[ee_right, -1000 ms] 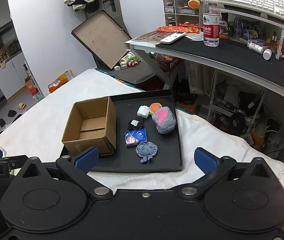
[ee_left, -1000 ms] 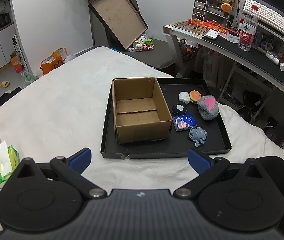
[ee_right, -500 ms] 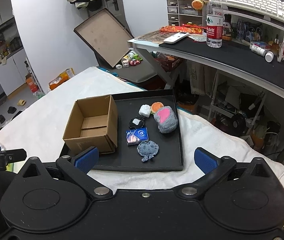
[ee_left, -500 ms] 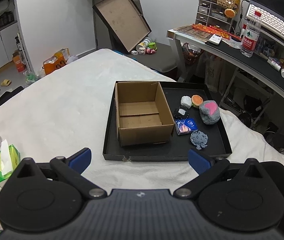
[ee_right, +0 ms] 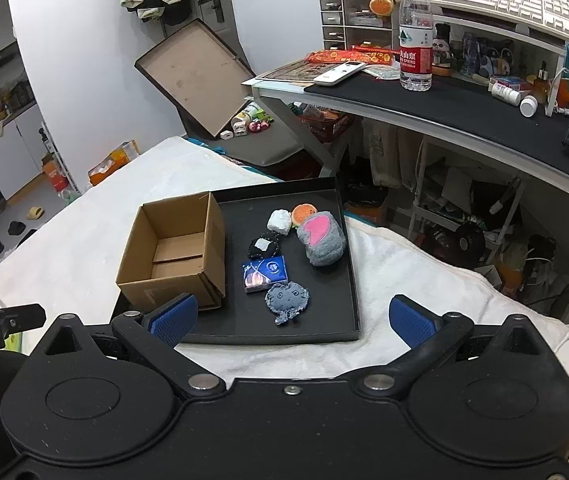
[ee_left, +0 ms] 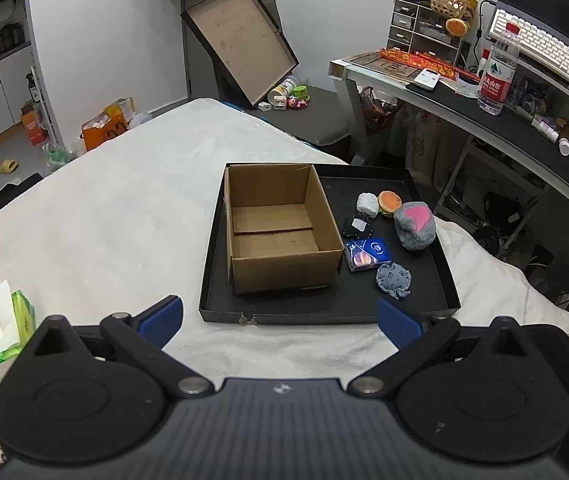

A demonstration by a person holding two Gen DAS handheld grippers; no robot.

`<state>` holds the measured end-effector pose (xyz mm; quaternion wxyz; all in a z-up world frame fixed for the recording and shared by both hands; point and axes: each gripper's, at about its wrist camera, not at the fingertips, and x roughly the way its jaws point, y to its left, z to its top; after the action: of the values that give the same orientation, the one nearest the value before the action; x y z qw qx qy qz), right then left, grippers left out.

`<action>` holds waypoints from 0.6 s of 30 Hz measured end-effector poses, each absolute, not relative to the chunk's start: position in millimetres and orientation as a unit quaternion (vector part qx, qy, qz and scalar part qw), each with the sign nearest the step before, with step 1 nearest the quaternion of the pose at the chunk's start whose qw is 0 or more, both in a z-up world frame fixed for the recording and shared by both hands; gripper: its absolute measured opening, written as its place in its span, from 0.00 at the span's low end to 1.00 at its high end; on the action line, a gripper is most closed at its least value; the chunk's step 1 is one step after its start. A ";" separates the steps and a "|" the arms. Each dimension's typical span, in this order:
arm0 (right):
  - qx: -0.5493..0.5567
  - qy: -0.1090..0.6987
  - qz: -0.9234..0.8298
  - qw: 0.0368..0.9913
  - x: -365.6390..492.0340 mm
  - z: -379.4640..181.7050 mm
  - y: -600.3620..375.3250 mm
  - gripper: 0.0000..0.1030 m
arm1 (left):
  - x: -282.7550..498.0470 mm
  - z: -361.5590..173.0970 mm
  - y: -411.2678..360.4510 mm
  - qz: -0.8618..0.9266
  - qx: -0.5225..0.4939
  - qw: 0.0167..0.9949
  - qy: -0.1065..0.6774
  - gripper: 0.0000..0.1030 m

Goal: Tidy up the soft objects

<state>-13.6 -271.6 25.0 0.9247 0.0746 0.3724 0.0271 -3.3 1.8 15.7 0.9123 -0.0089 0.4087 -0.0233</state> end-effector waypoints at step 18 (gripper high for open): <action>0.083 0.379 0.032 0.921 -12.7 27.4 -272.2 1.00 | -10.5 16.1 -1.0 -0.023 -0.012 0.914 0.405 0.99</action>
<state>-12.7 -272.2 27.4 0.9211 0.0834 0.3788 0.0324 -10.5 -1.0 16.1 0.9140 -0.0122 0.4049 -0.0234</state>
